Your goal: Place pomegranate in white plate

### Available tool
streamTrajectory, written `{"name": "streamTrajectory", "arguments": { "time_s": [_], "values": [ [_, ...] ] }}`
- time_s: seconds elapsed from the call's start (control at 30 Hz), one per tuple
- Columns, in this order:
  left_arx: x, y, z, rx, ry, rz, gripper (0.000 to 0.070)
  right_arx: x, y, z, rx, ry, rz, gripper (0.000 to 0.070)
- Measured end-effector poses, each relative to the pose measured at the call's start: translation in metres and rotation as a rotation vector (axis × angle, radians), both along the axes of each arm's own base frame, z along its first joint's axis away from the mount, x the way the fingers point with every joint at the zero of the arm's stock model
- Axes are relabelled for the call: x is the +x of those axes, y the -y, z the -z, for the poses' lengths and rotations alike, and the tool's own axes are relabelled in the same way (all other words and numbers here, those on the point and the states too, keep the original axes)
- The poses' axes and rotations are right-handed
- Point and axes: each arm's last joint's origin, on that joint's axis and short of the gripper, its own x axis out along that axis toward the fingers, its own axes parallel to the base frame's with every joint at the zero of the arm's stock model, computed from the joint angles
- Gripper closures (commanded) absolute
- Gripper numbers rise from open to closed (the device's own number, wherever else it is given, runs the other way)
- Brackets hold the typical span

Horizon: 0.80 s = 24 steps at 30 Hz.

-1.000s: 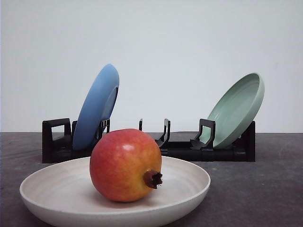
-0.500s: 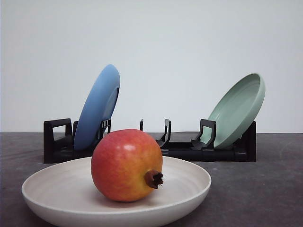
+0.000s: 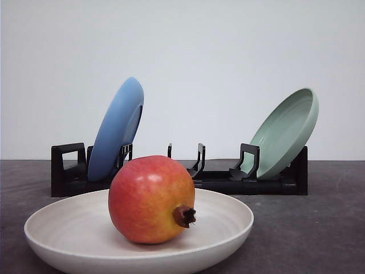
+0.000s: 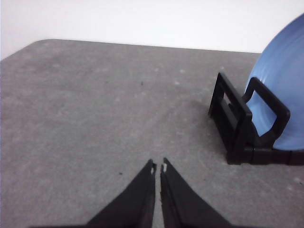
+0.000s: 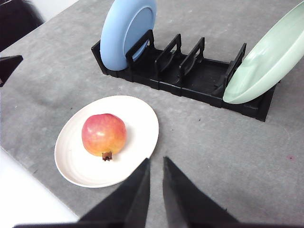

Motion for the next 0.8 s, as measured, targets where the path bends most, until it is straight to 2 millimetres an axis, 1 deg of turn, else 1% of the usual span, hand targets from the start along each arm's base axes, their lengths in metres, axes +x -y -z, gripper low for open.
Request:
{"name": "streamTrajectory", "arguments": {
  "time_s": [0.3,0.8],
  "values": [
    [0.0,0.0022,0.0006,0.05,0.0,0.085,0.07,0.0,0.0,0.0,0.0,0.0,0.0,0.0654],
    [0.0,0.0022,0.0006,0.058,0.0,0.087,0.07,0.0,0.0,0.0,0.0,0.0,0.0,0.0654]
  ]
}}
